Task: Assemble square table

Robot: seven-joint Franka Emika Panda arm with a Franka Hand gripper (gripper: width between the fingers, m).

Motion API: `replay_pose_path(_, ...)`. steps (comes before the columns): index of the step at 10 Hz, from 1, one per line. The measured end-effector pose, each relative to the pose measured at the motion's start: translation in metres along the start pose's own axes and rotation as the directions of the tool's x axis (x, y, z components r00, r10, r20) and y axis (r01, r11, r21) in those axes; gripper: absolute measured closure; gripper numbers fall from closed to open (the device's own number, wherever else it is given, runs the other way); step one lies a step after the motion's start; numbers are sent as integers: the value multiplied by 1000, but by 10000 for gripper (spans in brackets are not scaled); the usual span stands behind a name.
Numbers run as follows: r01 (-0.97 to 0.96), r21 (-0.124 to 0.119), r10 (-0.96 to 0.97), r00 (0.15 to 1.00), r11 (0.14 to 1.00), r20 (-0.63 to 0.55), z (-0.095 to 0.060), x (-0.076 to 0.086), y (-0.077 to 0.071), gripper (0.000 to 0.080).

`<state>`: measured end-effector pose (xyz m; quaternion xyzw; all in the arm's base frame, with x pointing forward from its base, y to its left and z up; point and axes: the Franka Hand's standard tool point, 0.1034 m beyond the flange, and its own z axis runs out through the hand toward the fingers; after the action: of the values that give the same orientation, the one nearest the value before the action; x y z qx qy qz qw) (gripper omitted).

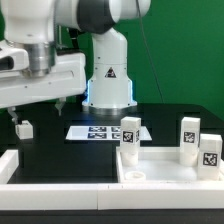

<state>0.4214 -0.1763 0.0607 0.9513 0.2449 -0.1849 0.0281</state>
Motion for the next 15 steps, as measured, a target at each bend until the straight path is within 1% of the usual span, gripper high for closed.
replay_pose_path(1, 16, -17, -15, 998, 1000, 54, 12, -9, 2, 150)
replay_pose_path(2, 13, -12, -12, 996, 1000, 84, 18, -14, 4, 150)
replay_pose_path(3, 0, 2, 0, 987, 1000, 163, 18, -14, -1, 150)
replay_pose_path(4, 10, 7, -11, 978, 1000, 209, 19, -9, -2, 150)
replay_pose_path(5, 5, 14, -9, 967, 1000, 256, 19, -9, -3, 150)
replay_pose_path(6, 4, 4, -5, 936, 1000, 351, 16, -14, 1, 150)
replay_pose_path(7, 22, -16, -14, 914, 1000, 406, 25, -27, 8, 150)
replay_pose_path(8, 34, -15, -24, 903, 999, 429, 36, -40, 6, 150)
replay_pose_path(9, 33, -12, -25, 902, 999, 430, 36, -41, 5, 150)
replay_pose_path(11, 34, -12, -25, 903, 999, 430, 36, -40, 5, 150)
replay_pose_path(12, 25, -24, -13, 903, 999, 429, 38, -41, 6, 150)
replay_pose_path(13, 5, -45, 15, 900, 999, 436, 51, -54, 5, 150)
replay_pose_path(14, -30, -39, 44, 881, 999, 471, 64, -78, 5, 150)
replay_pose_path(15, -63, -45, 77, 863, 997, 499, 72, -90, 6, 150)
